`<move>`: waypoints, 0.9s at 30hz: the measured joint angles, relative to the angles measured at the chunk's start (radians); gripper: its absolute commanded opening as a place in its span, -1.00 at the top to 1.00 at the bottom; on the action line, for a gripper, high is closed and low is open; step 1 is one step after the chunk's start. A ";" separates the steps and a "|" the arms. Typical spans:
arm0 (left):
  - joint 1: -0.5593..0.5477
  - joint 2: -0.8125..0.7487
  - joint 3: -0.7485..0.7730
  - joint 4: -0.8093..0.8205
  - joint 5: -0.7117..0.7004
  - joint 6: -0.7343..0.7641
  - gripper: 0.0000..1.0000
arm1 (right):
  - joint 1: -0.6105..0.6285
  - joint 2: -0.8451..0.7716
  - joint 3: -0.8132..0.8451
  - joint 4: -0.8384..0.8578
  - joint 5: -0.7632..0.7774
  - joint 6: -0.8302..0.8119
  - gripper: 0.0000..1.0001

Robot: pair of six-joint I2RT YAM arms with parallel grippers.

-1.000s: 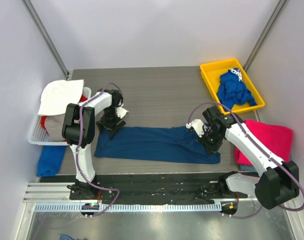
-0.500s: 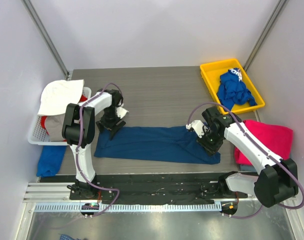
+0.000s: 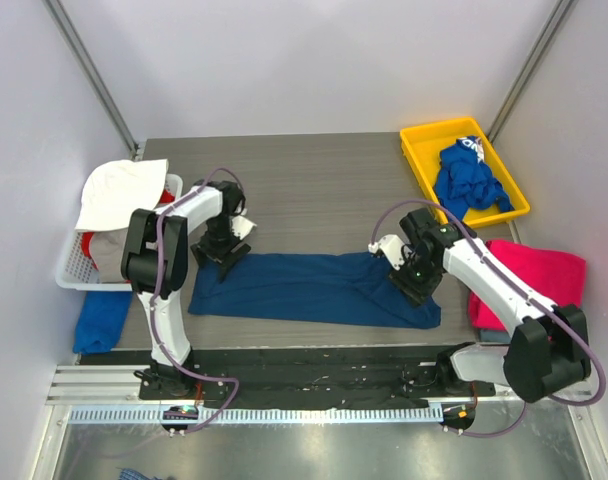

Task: Fold and stack the t-shirts
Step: Fold the other side of the tshirt into a rectangle

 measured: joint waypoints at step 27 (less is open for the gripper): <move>0.000 -0.078 -0.055 0.071 0.026 0.007 -0.47 | 0.010 0.284 0.061 0.301 -0.066 0.011 0.05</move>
